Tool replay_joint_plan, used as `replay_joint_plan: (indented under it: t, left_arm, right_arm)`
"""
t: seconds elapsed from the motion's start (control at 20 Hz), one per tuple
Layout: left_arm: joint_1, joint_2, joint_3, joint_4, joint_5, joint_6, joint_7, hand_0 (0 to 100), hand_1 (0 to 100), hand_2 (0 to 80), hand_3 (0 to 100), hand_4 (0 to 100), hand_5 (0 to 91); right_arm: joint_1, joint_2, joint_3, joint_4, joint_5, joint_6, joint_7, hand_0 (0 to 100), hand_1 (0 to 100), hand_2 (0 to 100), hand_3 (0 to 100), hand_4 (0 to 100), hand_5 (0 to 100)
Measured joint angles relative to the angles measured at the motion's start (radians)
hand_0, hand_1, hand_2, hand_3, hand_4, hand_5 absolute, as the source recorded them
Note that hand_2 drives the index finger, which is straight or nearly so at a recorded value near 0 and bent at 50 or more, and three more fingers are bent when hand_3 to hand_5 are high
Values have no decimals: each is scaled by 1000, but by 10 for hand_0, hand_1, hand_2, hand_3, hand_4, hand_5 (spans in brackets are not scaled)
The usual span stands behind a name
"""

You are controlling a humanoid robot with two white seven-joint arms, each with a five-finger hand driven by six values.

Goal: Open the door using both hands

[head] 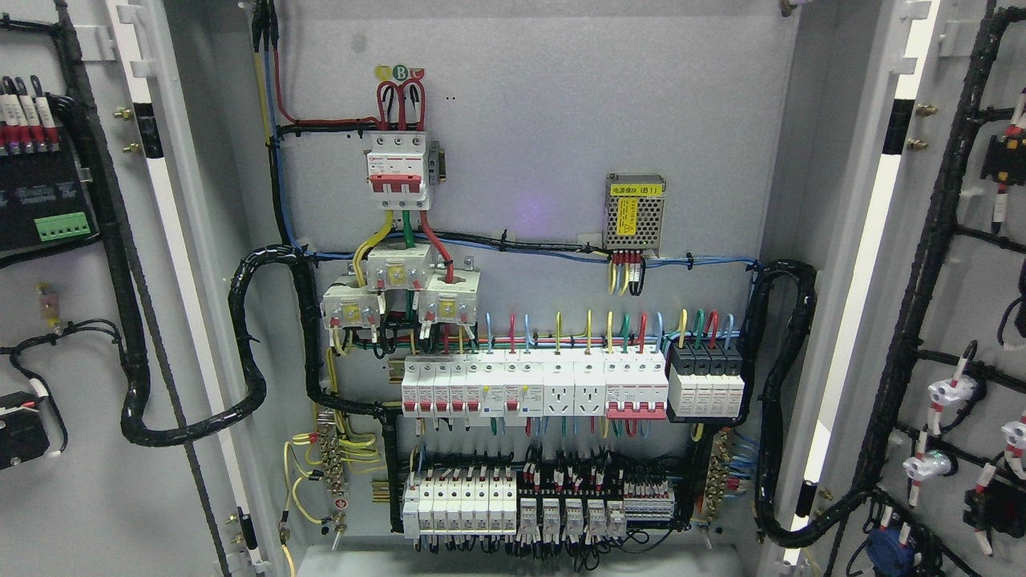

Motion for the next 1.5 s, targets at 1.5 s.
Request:
replay_joint_plan:
  t: [1.5]
  left_arm:
    - [-67, -36, -2, 1028, -94, 789, -55, 120, 389, 0, 0, 0, 0]
  right_arm:
    - [-200, 445, 334, 1440, 340, 530, -450, 120, 389, 0, 0, 0, 0]
